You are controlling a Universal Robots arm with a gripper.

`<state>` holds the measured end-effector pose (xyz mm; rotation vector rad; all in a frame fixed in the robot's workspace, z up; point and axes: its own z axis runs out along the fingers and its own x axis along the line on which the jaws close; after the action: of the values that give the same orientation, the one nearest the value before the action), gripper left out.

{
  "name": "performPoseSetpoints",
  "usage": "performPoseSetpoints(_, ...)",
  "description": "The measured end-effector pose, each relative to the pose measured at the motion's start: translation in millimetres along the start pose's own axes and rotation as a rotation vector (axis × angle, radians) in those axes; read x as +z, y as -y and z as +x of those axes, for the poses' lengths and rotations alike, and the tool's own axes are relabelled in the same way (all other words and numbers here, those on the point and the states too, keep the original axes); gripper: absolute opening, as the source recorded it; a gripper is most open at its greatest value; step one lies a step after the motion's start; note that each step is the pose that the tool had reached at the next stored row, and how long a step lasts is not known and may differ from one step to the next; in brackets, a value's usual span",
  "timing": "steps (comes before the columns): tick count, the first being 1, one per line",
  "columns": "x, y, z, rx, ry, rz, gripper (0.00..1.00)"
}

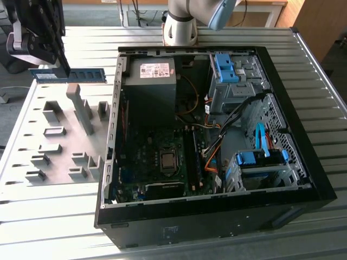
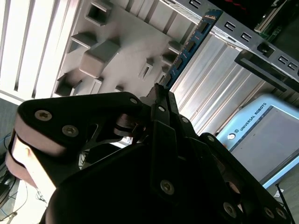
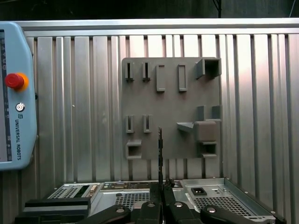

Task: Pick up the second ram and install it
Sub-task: 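Pick up the second ram and move it above second insertion slot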

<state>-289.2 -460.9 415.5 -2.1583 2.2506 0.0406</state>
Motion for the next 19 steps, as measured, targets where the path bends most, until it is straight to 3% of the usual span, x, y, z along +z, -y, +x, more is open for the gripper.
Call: performPoseSetpoints(19, 0.0, 15.6, -0.7, 0.000, 0.0001, 0.0001, 0.13)
